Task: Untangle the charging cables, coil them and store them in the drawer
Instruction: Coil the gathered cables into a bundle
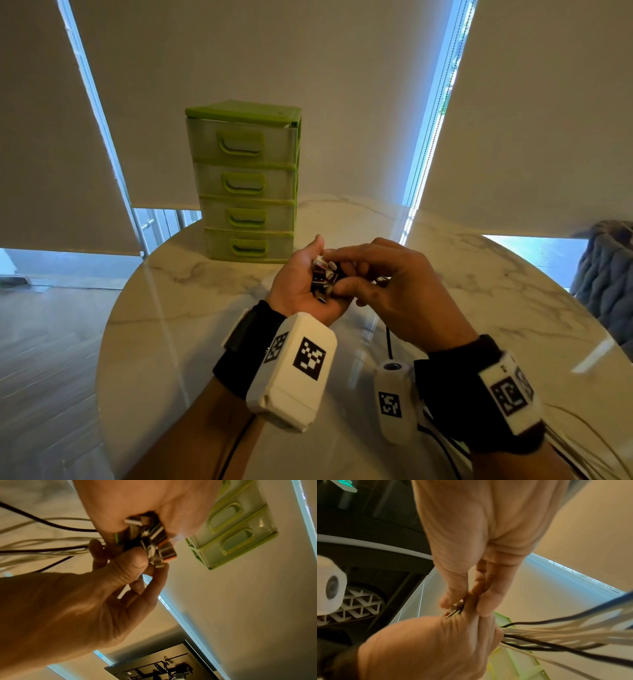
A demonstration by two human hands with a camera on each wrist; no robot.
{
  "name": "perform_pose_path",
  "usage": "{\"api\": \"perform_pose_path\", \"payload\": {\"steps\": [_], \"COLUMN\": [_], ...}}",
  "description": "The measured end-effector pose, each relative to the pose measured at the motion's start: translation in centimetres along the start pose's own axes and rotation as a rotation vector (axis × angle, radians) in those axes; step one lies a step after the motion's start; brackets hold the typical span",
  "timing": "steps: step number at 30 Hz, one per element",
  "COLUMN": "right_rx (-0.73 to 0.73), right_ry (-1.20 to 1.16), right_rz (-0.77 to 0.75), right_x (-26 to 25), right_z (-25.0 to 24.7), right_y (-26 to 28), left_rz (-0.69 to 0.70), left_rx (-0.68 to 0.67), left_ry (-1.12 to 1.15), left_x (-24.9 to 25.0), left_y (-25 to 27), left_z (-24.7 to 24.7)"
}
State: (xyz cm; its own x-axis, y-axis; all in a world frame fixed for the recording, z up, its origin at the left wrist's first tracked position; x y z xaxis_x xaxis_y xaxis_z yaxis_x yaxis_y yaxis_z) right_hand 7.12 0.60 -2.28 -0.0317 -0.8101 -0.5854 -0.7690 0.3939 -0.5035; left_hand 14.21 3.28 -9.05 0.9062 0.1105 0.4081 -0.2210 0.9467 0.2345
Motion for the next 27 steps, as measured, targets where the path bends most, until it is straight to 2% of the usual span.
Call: {"api": "perform_pose_path", "payload": {"steps": [3,7,11,17,21,23,27], "right_rx": [0.057,-0.057,0.038,0.014,0.075,0.032,-0.166], "right_ry": [0.032,0.041,0.074,0.169,0.178,0.182,0.199], "right_rz": [-0.034,-0.004,0.002,-0.034,-0.04,-0.003,0.096], "right_x": [-0.2,-0.3,-0.4,-1.4,-1.6,-1.5,-1.6], "right_z": [-0.3,0.3,-0.1,0.7,0.4,0.2,0.3], "right_y": [0.0,0.2,0.1,0.3,0.2,0.3,0.5], "left_rz": [0.013,-0.062,-0.059,0.019,0.019,0.019,0.029], "left_rx": [-0.007,-0.036,-0.047,0.034,0.031,0.016,0.002], "left_ry": [0.0,-0.07,-0.064,0.013,0.048,0.047,-0.005], "left_x": [0.0,-0.5,-0.7,0.4,0.8,0.7,0.8], "left_y": [-0.2,0.0,-0.1,-0.1,0.0,0.0,0.2], "left_z": [-0.1,0.2,0.6,-0.3,-0.6,-0.3,0.0]}}
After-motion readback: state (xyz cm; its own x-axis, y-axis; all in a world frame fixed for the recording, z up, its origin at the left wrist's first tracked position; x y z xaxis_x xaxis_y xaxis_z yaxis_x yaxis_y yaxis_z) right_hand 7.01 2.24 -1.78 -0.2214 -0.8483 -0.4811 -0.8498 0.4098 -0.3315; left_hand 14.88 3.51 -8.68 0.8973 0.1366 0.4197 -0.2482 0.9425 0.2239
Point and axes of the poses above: each hand's wrist, its own y-axis away from the middle knuckle, its own z-axis out of the palm, x = y × z, the point moved 9 cm from there along -y, towards the middle knuckle, and after that the axes turned 3 degrees about y, right-handed, at the moved point
